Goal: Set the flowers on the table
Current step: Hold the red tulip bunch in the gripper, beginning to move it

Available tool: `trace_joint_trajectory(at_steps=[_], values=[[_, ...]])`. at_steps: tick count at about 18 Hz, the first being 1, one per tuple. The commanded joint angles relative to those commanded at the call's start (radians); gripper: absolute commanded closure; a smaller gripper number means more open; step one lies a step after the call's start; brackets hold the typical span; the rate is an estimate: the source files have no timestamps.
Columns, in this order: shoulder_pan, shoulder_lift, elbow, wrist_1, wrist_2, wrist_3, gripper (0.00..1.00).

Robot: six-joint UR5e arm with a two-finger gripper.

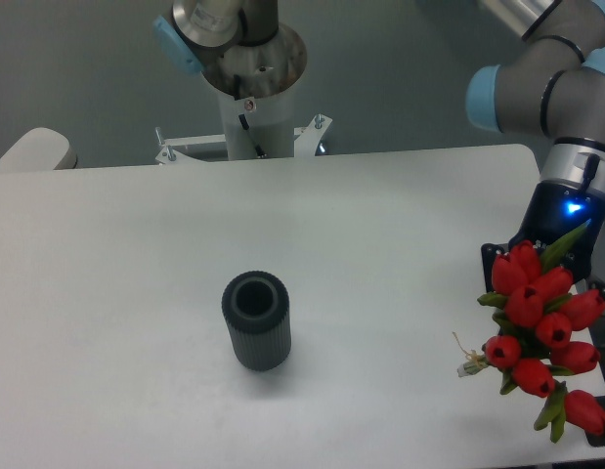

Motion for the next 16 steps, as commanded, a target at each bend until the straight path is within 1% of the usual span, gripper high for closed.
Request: trace_joint_trajectory(at_steps=[3,12,14,16], values=[[-0.006,0.005,-0.005,0.000,0.024,0.000,0.64],[0.006,0.025,-0.014,0.000,0.029,0.006,0.66],[0.006,0.040,-0.023,0.000,0.081,0.018,0.66],[-0.001,0.052,-0.038,-0.002,0.193,0.063,0.66]])
